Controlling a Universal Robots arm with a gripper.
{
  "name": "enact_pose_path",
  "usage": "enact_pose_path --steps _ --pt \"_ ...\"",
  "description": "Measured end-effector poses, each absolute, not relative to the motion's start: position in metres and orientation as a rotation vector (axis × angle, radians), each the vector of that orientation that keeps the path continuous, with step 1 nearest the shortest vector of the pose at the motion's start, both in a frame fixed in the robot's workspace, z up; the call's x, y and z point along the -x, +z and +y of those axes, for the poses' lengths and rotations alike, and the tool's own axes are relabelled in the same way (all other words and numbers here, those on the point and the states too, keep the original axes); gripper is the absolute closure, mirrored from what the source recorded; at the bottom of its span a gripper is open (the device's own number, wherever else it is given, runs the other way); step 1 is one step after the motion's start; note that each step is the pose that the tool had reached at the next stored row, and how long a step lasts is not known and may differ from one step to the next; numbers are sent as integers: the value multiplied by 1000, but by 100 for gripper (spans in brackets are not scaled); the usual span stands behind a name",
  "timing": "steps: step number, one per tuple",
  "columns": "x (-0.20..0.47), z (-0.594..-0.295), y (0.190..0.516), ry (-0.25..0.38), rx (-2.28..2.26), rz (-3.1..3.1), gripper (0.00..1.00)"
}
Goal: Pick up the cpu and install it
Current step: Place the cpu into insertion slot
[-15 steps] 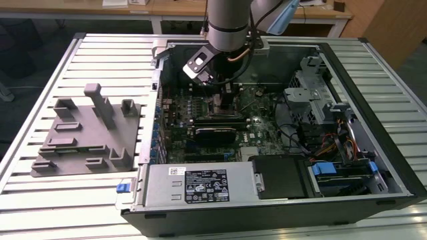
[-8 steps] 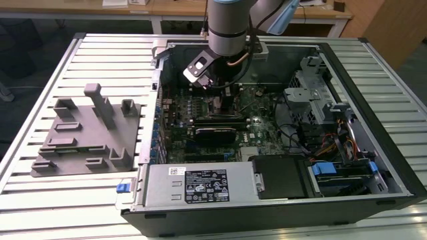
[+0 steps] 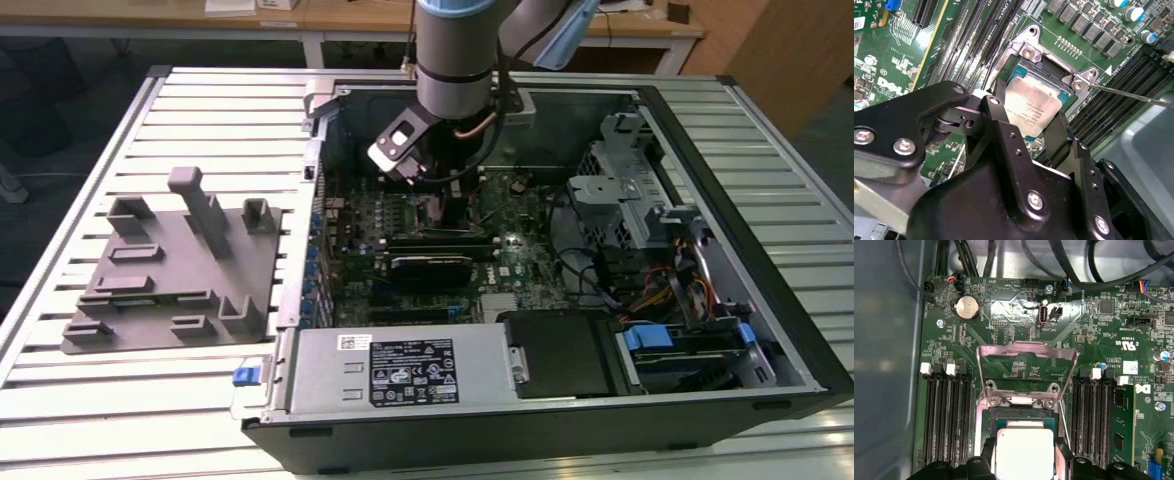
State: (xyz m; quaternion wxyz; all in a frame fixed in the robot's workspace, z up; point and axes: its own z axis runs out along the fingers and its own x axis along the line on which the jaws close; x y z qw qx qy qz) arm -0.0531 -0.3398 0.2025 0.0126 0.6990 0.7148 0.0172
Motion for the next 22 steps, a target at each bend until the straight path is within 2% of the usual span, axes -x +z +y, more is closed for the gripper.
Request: enact_pose_path --steps 22 --pt "51 -337 191 52 -2179 2228 46"
